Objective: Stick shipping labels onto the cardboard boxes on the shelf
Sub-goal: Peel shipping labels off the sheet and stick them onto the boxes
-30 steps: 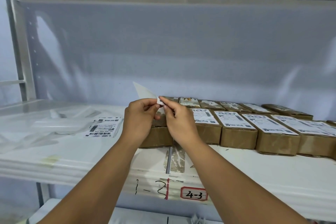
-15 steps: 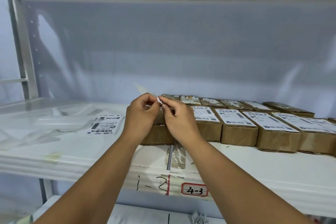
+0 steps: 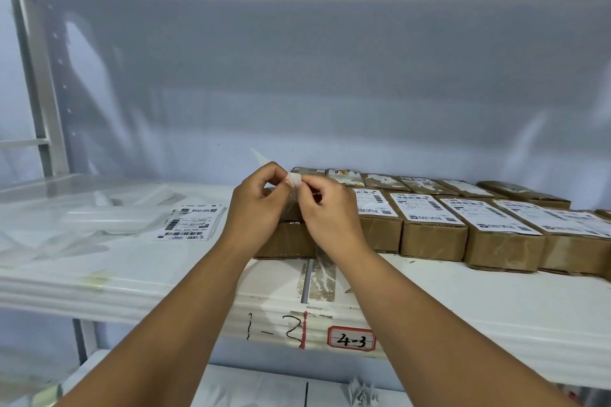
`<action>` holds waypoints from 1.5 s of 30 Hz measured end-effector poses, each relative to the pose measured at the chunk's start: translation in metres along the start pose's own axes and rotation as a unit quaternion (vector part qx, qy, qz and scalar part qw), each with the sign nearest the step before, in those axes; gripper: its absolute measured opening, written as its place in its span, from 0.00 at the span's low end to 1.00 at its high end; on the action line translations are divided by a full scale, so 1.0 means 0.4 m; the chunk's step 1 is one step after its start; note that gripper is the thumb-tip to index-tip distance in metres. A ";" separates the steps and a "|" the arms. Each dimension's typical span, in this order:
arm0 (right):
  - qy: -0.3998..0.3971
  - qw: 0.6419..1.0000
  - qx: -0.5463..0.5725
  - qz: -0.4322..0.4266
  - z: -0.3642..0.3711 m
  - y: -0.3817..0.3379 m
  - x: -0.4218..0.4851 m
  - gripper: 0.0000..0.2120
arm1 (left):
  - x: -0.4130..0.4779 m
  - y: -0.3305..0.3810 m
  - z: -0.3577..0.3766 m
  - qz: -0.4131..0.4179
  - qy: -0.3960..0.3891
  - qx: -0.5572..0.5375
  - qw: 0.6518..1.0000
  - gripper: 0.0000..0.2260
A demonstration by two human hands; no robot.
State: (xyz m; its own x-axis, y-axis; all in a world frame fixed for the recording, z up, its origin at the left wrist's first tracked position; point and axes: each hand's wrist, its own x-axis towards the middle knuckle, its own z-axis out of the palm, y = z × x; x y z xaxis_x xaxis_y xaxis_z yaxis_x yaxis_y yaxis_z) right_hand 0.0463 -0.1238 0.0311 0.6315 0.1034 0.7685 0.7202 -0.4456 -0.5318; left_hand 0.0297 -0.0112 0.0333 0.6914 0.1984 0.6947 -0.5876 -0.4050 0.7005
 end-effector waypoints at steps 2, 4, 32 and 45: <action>0.022 0.999 0.001 0.023 -0.005 0.000 0.005 0.12 | 0.001 0.000 -0.001 -0.023 0.002 -0.019 1.000 0.08; 0.064 0.997 0.019 0.047 -0.011 0.002 0.009 0.13 | 0.004 0.000 -0.003 -0.063 0.025 -0.051 0.996 0.09; 0.239 0.960 0.066 0.133 -0.045 0.023 0.015 0.13 | 0.024 -0.142 -0.313 -0.083 0.285 0.191 0.936 0.08; 0.059 0.997 -0.015 0.037 -0.017 0.004 -0.005 0.11 | 0.025 -0.221 -0.318 -0.111 0.055 0.507 0.853 0.21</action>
State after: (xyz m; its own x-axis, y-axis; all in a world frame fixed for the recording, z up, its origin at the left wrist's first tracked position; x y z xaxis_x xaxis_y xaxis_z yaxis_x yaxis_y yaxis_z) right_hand 0.0442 -0.1308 0.0310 0.6426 -0.0344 0.7654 0.6631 -0.4754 -0.5781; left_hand 0.0350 0.1400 -0.0010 0.6621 0.4299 0.6138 0.2559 -0.8996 0.3539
